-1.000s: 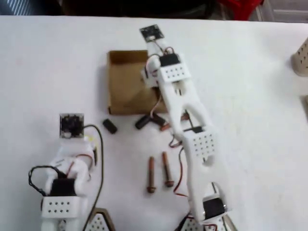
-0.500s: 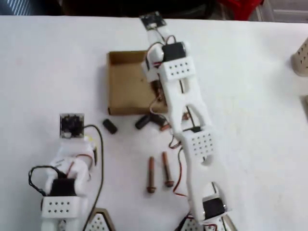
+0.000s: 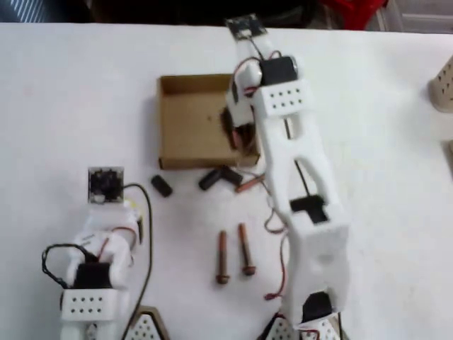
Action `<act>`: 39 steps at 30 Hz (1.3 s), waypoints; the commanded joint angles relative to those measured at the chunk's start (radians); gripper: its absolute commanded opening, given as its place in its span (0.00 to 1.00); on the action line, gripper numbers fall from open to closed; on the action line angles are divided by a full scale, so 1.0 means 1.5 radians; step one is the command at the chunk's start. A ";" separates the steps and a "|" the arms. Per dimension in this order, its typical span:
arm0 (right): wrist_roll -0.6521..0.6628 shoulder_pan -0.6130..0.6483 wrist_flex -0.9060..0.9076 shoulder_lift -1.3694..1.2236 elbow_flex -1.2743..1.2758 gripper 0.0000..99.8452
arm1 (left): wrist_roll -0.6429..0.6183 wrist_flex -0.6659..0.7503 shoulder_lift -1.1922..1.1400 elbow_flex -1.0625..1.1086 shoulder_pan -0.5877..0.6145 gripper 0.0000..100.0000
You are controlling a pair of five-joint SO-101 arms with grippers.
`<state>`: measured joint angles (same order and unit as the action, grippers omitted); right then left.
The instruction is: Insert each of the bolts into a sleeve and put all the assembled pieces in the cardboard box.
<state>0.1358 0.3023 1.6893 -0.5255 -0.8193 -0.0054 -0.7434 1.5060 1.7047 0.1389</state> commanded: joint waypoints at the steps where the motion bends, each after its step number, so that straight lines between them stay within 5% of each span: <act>1: 0.007 -0.008 0.015 0.164 0.204 0.02 | 0.005 0.014 0.008 -0.003 -0.007 0.02; 6: 0.007 -0.003 -0.003 0.272 0.450 0.02 | 0.005 0.014 0.008 -0.003 -0.007 0.02; 17: 0.003 0.022 -0.243 0.599 0.973 0.02 | 0.005 0.014 0.008 -0.003 -0.007 0.02; 33: 0.003 0.219 -0.337 0.723 1.213 0.02 | 0.005 0.014 0.008 -0.003 -0.007 0.02; 39: -0.040 0.226 -0.359 0.828 1.239 0.02 | 0.005 0.014 0.008 -0.003 -0.009 0.02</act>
<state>0.1373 0.6245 1.1692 0.6206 1.0326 -0.0054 -0.7434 1.5060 1.7047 0.1389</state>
